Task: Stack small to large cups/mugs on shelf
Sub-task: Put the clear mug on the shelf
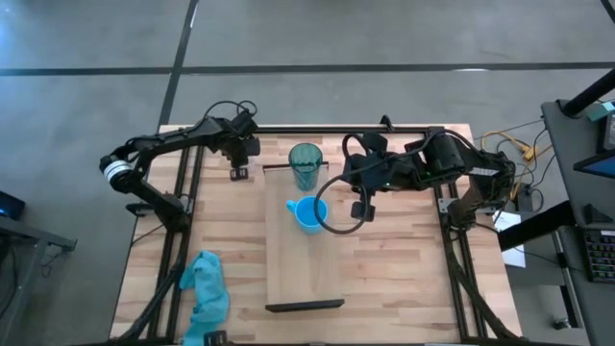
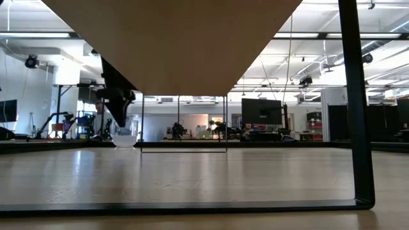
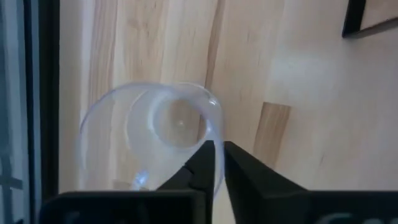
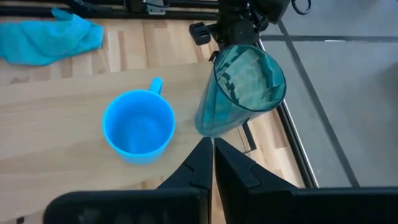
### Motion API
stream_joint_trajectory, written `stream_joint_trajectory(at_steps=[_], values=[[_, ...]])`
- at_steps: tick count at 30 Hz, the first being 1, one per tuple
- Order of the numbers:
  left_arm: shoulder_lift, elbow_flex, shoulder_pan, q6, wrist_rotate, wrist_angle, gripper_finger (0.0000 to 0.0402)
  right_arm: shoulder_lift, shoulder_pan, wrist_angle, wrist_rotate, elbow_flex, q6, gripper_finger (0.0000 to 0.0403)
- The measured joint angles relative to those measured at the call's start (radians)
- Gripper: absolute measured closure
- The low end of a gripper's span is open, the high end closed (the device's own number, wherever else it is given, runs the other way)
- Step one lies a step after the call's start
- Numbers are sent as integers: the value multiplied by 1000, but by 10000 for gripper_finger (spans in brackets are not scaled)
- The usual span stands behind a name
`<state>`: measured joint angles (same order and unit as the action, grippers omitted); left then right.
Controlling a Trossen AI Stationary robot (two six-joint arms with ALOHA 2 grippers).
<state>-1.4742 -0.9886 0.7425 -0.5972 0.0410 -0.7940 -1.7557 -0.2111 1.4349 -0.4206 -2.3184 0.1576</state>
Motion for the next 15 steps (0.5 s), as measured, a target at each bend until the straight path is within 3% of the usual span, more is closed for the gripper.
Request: stream_joint_trajectory(at_steps=[9,15], values=[[5,-28,-6,223,0,-49,401,0,0,6,0,0,-3,394],[16,-138,-30,390,-6,-240,401,0,0,6,0,0,-27,394]])
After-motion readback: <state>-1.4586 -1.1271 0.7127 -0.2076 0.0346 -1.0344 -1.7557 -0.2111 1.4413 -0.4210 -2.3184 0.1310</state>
